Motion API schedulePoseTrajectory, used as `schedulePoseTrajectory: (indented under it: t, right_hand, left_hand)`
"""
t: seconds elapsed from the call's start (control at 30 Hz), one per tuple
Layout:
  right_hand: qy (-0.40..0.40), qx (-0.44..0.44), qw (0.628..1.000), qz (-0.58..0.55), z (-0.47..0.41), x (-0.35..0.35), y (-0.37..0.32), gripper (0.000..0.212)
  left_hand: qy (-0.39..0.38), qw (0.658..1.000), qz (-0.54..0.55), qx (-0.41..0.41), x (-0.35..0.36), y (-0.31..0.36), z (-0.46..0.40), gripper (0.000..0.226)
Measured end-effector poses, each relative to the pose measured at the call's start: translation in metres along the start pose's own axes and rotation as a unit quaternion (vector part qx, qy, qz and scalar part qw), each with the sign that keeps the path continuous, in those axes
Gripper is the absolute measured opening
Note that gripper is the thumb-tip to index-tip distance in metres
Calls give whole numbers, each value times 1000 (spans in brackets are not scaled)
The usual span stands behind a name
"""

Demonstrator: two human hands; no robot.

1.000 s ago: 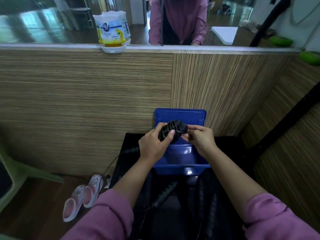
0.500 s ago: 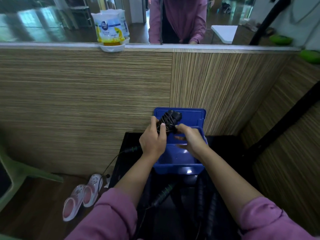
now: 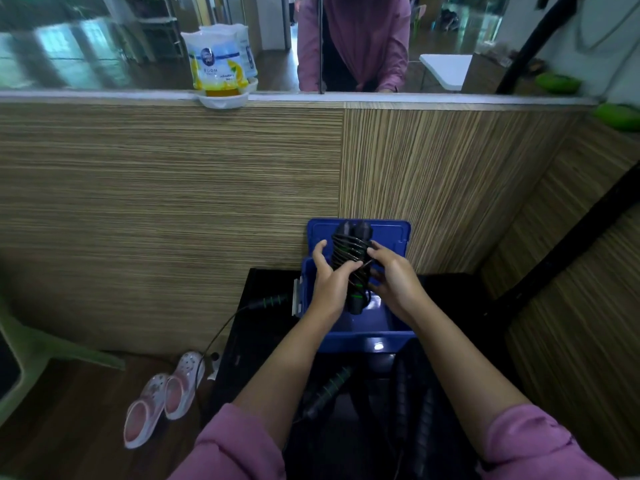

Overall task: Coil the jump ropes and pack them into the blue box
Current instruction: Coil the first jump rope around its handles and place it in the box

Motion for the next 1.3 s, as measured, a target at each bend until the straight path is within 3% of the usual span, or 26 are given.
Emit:
schedulePoseTrajectory:
  t: [0.23, 0.37, 0.5, 0.73, 0.93, 1.13, 1.3]
  right_hand:
    - [-44, 27, 998, 29, 4, -2, 11, 52]
    - [-53, 1, 997, 64, 10, -6, 14, 46]
    - [-39, -17, 992, 116, 11, -6, 22, 46]
    - [-48, 58, 996, 57, 15, 1, 40, 51]
    - [-100, 26, 982, 157, 23, 10, 29, 52]
    - [-74, -19, 951, 299, 28, 17, 23, 73]
    - [-72, -33, 947, 312, 37, 22, 22, 51]
  left_hand:
    - [-3, 1000, 2, -31, -4, -20, -1, 48]
    - [13, 997, 52, -56, -7, -26, 3, 35]
    - [20, 997, 58, -56, -9, -27, 2, 48]
    - [62, 993, 52, -89, -20, -27, 6, 49]
    - [71, 983, 107, -128, -19, -30, 12, 50]
    - [85, 986, 94, -104, -24, -23, 12, 46]
    - [102, 986, 100, -91, -25, -24, 18, 39]
Point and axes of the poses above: each hand's wrist, its own z-axis away from the middle knuckle, its own x-axis out of the palm, y = z × x, the point moved 8 cm from there along -z, towards the middle knuckle, and after that the axes turned 6 degrees about -y, right-handed, at the moved point
